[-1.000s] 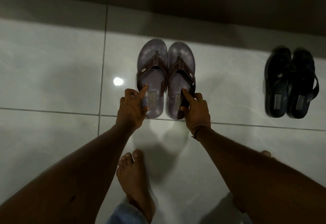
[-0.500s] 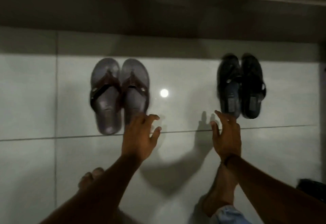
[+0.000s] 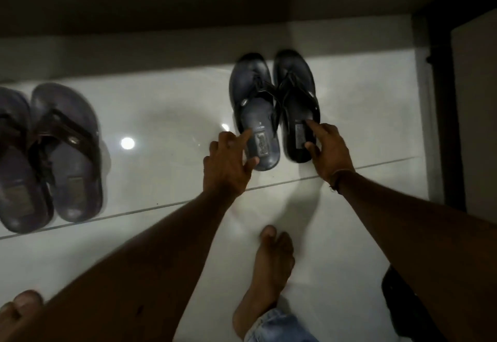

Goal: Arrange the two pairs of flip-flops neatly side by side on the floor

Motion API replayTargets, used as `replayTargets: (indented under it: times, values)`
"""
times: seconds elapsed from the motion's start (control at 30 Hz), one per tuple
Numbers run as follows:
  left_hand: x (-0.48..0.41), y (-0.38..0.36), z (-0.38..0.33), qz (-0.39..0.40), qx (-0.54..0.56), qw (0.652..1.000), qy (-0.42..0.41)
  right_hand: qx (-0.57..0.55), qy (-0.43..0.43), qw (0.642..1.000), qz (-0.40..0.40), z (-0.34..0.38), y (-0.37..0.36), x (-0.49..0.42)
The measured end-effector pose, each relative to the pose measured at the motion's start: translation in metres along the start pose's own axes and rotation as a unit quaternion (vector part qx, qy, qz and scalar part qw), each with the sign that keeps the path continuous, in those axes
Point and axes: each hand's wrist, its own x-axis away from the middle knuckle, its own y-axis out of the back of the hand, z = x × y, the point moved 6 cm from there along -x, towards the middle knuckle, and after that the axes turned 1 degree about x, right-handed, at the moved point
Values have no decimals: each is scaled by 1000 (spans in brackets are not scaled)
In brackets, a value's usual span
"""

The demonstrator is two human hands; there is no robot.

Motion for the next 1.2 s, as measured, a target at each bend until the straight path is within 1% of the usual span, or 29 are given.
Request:
replayTargets:
  times: [0.07, 0.17, 0.63, 0.93, 1.1, 1.17, 1.2]
  values:
    - [-7, -3, 2, 11, -17, 1000, 24, 4, 10, 1000, 9, 3, -5, -4]
    - [-12, -6, 1, 24, -47, 998, 34, 26, 12, 1000, 4, 4, -8, -9]
    - [13, -22, 3, 30, -25, 998, 58, 30, -5, 999, 9, -14, -25, 17]
    - [20, -27, 3, 29, -19, 998, 55, 23, -10, 1000, 13, -16, -27, 25]
    - [23, -24, 3, 31, -5, 998, 51, 20, 7, 1000, 11, -11, -24, 28]
    - [28, -14, -1, 17, 6, 999, 32, 14, 15, 1000, -3, -6, -19, 33]
    - [35, -6, -4, 4, -1, 1000, 28, 12, -8, 1000, -12, -4, -13, 40]
